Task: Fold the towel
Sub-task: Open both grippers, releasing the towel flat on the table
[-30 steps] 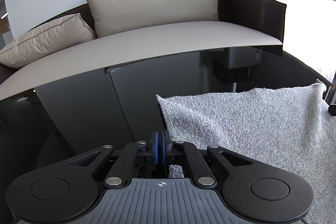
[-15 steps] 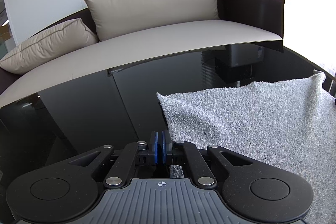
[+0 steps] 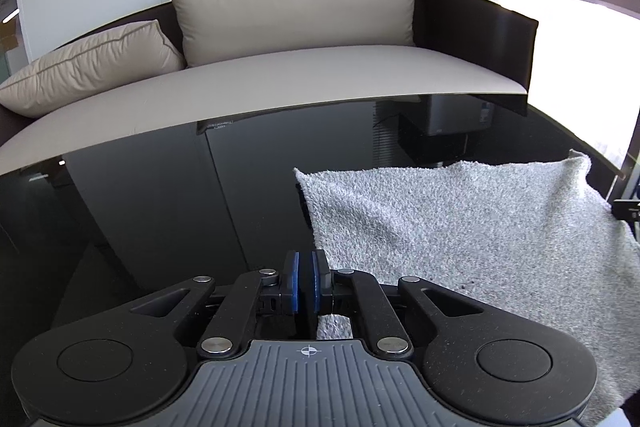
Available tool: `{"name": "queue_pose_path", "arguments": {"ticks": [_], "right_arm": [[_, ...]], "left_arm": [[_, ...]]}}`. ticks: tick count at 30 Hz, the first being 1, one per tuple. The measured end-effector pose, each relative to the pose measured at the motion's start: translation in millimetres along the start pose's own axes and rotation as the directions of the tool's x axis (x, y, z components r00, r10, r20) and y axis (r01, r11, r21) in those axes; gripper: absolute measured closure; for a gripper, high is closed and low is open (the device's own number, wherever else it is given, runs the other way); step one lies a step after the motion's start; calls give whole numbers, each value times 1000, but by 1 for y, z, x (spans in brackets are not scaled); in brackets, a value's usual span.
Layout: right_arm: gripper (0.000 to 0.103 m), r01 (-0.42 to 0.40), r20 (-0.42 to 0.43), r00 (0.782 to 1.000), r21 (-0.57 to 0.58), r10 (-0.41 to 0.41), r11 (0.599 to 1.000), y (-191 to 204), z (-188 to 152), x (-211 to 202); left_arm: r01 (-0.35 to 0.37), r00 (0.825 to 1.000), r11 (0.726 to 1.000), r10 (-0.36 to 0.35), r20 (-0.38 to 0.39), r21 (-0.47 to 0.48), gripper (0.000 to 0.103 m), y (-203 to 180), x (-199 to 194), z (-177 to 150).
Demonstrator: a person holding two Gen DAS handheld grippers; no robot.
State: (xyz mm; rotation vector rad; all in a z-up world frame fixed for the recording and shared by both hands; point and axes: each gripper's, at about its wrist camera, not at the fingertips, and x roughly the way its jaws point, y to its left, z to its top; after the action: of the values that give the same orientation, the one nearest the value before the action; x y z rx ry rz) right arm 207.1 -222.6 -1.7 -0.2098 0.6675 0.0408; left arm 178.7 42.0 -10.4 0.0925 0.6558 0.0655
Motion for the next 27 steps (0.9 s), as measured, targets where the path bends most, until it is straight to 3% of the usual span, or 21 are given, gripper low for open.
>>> {"name": "queue_pose_path", "arguments": {"ticks": [13, 19, 21, 27], "right_arm": [[47, 27, 49, 998, 11, -28, 1000, 2, -8, -8], [45, -19, 97, 995, 57, 13, 998, 1, -15, -30], [41, -50, 112, 993, 83, 41, 995, 0, -16, -39], [36, -85, 133, 989, 124, 68, 989, 3, -26, -61]], "left_arm": [[30, 1000, 998, -30, 3, -56, 95, 3, -40, -21], [29, 999, 997, -28, 25, -68, 78, 2, -56, -28], [27, 999, 997, -25, 28, -74, 68, 1, -60, -30], [27, 999, 995, -24, 32, -95, 64, 2, -73, -37]]}}
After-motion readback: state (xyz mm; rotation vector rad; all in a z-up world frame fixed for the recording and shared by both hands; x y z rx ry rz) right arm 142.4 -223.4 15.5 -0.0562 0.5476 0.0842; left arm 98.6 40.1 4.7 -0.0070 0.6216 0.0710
